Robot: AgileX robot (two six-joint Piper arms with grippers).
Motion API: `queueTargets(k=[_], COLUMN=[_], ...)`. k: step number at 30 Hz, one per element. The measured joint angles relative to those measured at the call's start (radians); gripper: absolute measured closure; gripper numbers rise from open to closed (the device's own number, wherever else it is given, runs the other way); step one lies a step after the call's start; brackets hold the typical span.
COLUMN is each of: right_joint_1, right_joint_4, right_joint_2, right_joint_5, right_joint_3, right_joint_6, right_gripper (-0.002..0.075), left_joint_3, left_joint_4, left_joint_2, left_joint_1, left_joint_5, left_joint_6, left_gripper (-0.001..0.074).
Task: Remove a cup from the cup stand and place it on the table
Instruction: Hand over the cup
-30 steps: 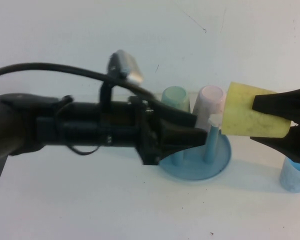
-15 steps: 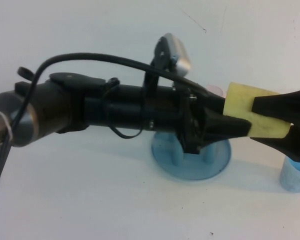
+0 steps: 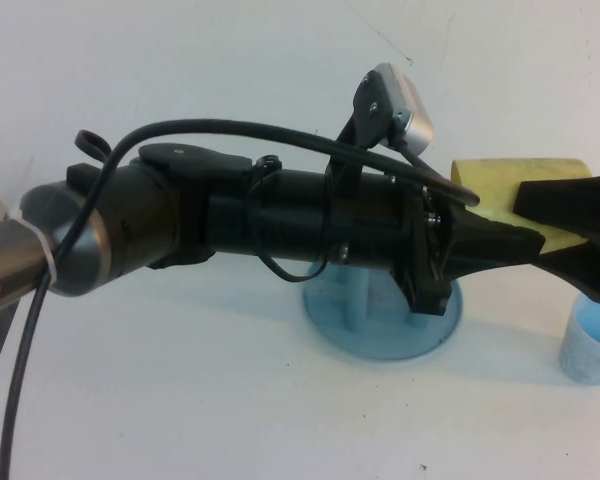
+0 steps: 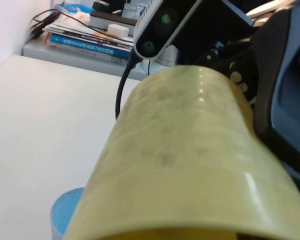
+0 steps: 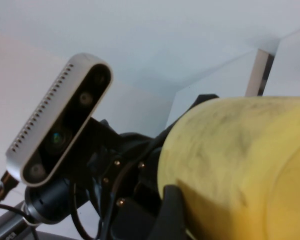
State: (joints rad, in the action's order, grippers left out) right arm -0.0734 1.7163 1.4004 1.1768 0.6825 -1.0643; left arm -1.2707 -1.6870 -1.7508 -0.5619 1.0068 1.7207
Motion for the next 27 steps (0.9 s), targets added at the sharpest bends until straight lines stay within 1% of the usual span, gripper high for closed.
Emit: queueTargets(k=[7, 24, 27], right_joint_1=[-0.002, -0.002, -0.002], right_joint_4=[0.000, 0.007, 0.004], right_joint_2=[0.000, 0.000, 0.000], right_joint_5=[-0.003, 0.000, -0.007], right_joint_3=[0.000, 0.000, 0.000], right_joint_6=[-0.019, -0.206, -0.218], right_gripper=[0.0123, 0.0123, 0.0092], left_joint_3=[0.000, -0.002, -0.004], left_joint_4=[-0.003, 0.005, 0.005], left_joint_2=[-0.008, -0.012, -0.012], left_joint_1=[0.000, 0.000, 0.000], left_joint_5=[0.018, 0.027, 0.017], left_joint_6=[0.000, 0.030, 0.031], left_gripper=[0.0702, 0.0704, 0.0704])
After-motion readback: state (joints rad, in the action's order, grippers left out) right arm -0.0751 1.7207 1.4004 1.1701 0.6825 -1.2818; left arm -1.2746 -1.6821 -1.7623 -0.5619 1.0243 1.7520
